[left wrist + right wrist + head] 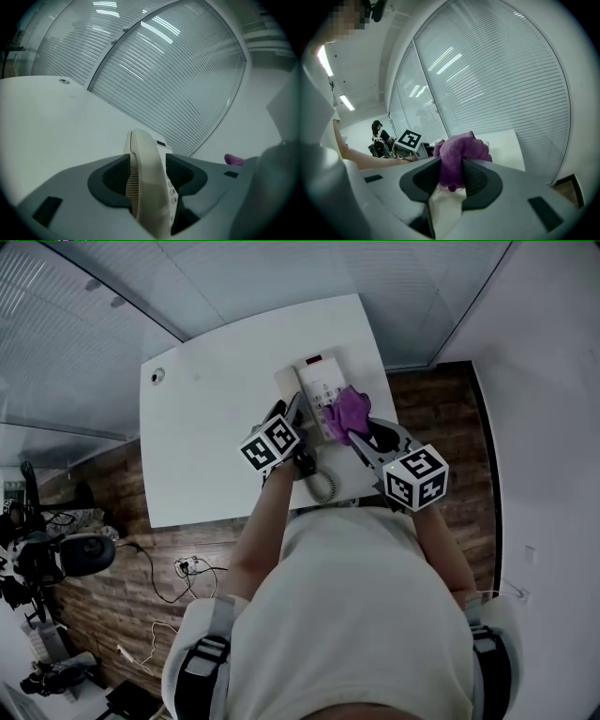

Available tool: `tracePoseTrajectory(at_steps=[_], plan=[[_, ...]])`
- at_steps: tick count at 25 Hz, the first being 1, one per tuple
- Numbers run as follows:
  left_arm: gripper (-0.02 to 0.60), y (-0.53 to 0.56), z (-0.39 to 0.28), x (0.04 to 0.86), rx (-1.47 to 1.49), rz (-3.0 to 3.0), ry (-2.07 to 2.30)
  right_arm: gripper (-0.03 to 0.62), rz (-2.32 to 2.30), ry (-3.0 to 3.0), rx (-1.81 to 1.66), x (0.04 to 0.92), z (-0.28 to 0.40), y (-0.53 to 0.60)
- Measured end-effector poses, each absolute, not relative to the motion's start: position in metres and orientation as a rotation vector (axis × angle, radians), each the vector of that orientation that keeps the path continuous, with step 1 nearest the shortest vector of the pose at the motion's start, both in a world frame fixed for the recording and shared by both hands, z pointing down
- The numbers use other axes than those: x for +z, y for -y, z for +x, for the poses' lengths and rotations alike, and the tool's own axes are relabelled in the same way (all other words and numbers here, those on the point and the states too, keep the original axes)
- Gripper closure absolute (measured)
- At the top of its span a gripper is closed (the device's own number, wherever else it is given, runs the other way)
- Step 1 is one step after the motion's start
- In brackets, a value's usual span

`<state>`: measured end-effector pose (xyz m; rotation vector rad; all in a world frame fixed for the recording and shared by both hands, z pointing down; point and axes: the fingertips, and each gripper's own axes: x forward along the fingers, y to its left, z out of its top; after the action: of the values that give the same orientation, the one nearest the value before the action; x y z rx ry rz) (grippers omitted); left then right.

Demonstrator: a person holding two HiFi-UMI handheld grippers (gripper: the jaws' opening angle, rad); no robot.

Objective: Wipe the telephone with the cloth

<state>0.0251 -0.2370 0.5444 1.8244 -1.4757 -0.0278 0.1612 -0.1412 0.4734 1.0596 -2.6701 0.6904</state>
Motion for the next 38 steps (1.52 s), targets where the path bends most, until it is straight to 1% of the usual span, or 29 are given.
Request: tracePoseTrajectory(at_steps=[7,8,12,14,16,20,23,38], plan=[[0.350,0.215,0.004,0.534,-0.068,1.835,1.414,0.461,1.129,2.655,0.691,0.467,0.140,0.141],[0.369,0.212,-0.001,0.533,-0.065,1.841,1.401,0.461,1.148,2.651,0.694,0.466,0.135,0.142],[0.483,0.205,-0.028,0.525,-0.021,1.871,1.390,0.461,1.221,2.625,0.706,0.459,0.108,0.149],[0.523,0.203,-0.039,0.524,0.019,1.882,1.379,0.461,1.246,2.608,0.715,0.458,0.096,0.151],[0.545,0.195,-0.043,0.520,0.064,1.906,1.358,0.461,1.269,2.594,0.726,0.458,0.087,0.147],[0.560,0.180,-0.047,0.504,0.147,2.013,1.304,0.461,1.321,2.568,0.730,0.455,0.071,0.138],[0.560,0.164,-0.048,0.501,0.212,2.068,1.242,0.461,1.356,2.552,0.734,0.453,0.060,0.128],[0.561,0.092,-0.081,0.508,0.339,2.150,1.015,0.459,1.519,2.443,0.710,0.457,-0.001,0.070]])
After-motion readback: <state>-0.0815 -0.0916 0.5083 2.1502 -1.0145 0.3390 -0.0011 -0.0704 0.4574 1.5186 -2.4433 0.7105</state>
